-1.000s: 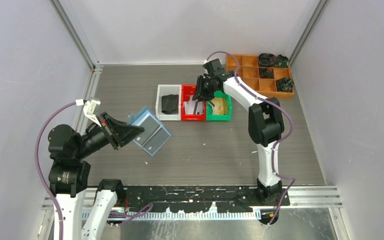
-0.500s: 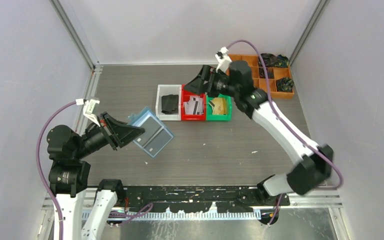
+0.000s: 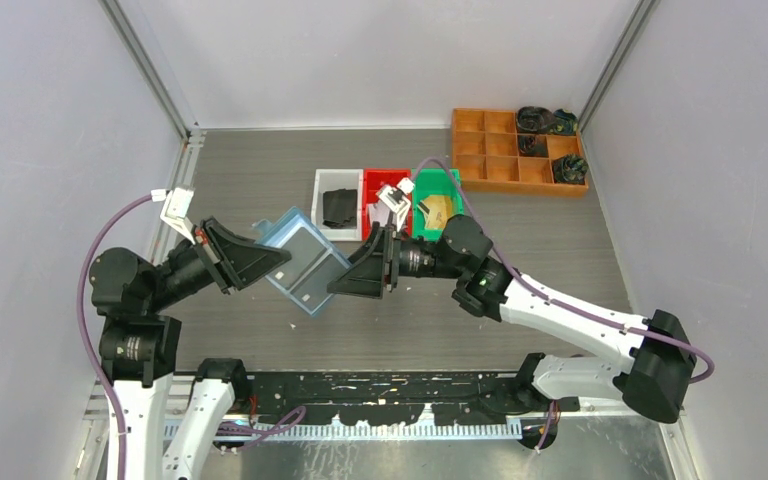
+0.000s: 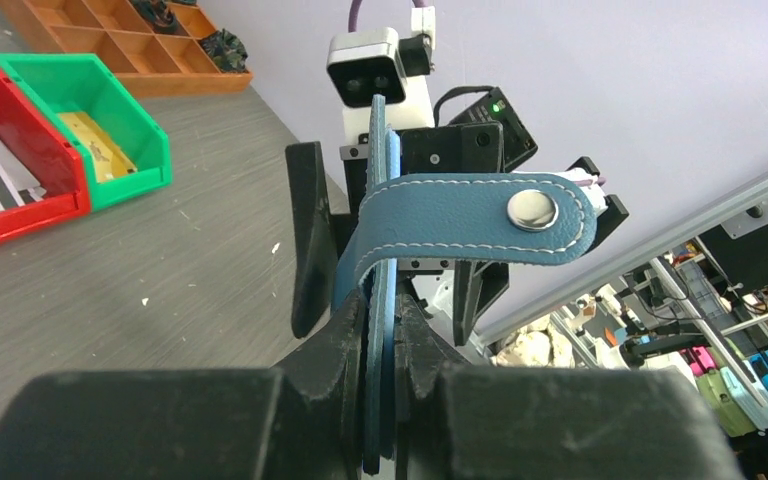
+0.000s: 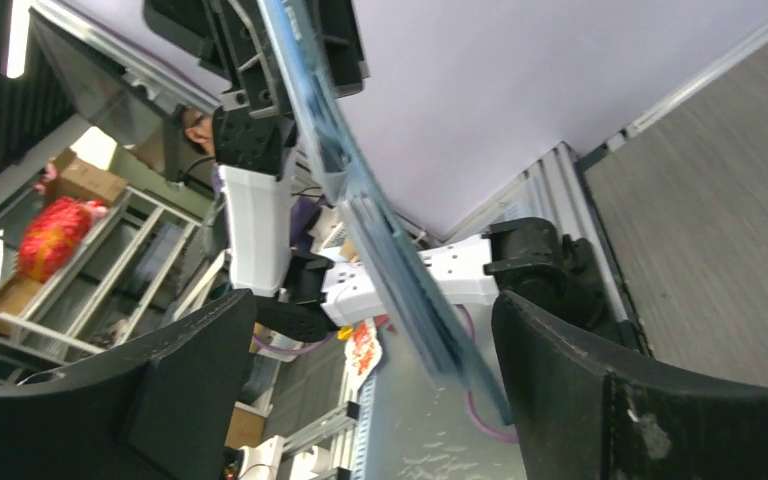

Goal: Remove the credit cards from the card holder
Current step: Remove the credit card from the card holder.

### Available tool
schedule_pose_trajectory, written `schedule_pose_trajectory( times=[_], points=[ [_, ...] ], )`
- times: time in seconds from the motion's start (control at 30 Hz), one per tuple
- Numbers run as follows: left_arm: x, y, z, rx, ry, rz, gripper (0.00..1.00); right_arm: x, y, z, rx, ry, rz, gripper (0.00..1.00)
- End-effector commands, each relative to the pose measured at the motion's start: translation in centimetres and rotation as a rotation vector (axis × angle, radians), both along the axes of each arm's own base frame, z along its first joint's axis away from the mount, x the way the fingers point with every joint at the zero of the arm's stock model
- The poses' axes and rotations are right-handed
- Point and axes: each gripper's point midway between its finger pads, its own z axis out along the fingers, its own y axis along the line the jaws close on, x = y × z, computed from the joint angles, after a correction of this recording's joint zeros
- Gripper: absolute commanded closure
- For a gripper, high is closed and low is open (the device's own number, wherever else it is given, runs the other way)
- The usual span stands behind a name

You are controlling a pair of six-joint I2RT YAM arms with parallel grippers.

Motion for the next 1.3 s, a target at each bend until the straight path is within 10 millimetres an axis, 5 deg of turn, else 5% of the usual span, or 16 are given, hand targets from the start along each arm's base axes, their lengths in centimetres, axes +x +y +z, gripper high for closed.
schedule_pose_trajectory(
  times=[0.0,0.6,1.27],
  points=[
    [-0.6,0.0,1.9,-0.008,-0.087,-0.011,1.00,-2.3,-1.5,5.3,0.213,-0.045,0.047,0.11],
    [-0.3,0.1,2.8,-0.037,-0.050,0.012,1.00,-2.7,-1.8,1.7,0.028,-0.198,-0.112,0.56],
    [-0.1,0.1,2.6,-0.048,-0.027,0.017,1.00,-1.2,-1.6,3.2,0.035,-0.235,-0.229,0.70]
  ],
)
